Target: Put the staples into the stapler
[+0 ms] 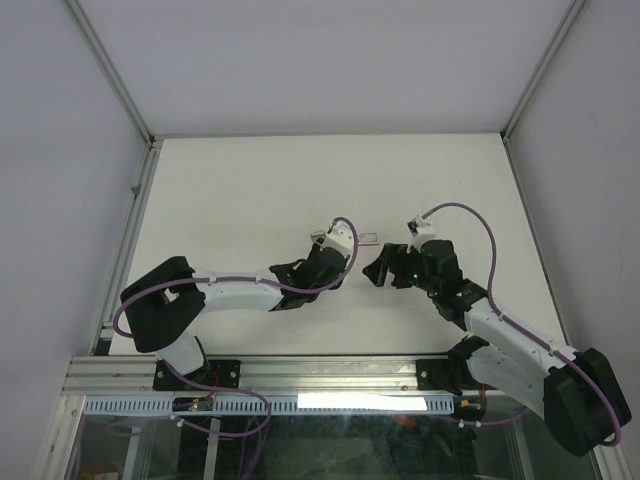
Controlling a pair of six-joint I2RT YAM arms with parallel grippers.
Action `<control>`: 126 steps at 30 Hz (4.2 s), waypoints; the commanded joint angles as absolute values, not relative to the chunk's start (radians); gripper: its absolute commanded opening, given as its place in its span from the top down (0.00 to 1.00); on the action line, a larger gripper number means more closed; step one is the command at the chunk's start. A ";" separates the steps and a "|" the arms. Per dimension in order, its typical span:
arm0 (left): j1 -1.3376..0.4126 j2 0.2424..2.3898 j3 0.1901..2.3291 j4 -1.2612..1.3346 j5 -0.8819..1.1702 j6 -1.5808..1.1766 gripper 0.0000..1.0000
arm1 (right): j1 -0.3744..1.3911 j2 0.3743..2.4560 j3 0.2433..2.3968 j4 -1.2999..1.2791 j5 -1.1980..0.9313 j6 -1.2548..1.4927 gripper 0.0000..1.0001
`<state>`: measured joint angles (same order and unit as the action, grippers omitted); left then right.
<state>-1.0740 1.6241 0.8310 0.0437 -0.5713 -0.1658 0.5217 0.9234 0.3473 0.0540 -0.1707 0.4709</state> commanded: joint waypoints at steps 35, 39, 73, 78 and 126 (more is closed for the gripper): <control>-1.088 1.611 0.826 0.153 -0.331 -0.208 0.36 | 0.525 0.802 0.344 -0.015 -0.049 0.469 0.08; -1.088 1.634 0.831 0.152 -0.323 -0.201 0.36 | 0.526 0.797 0.340 -0.016 -0.036 0.473 0.08; -0.598 1.053 0.390 0.283 0.234 -0.796 0.10 | 0.785 1.504 0.746 0.084 -0.124 -0.020 0.23; -0.596 1.033 0.381 0.284 0.230 -0.812 0.10 | 0.813 1.556 0.754 0.086 -0.127 -0.031 0.34; -0.634 1.215 0.313 0.704 0.493 -1.091 0.36 | 1.014 1.064 0.505 0.311 -0.105 0.122 1.00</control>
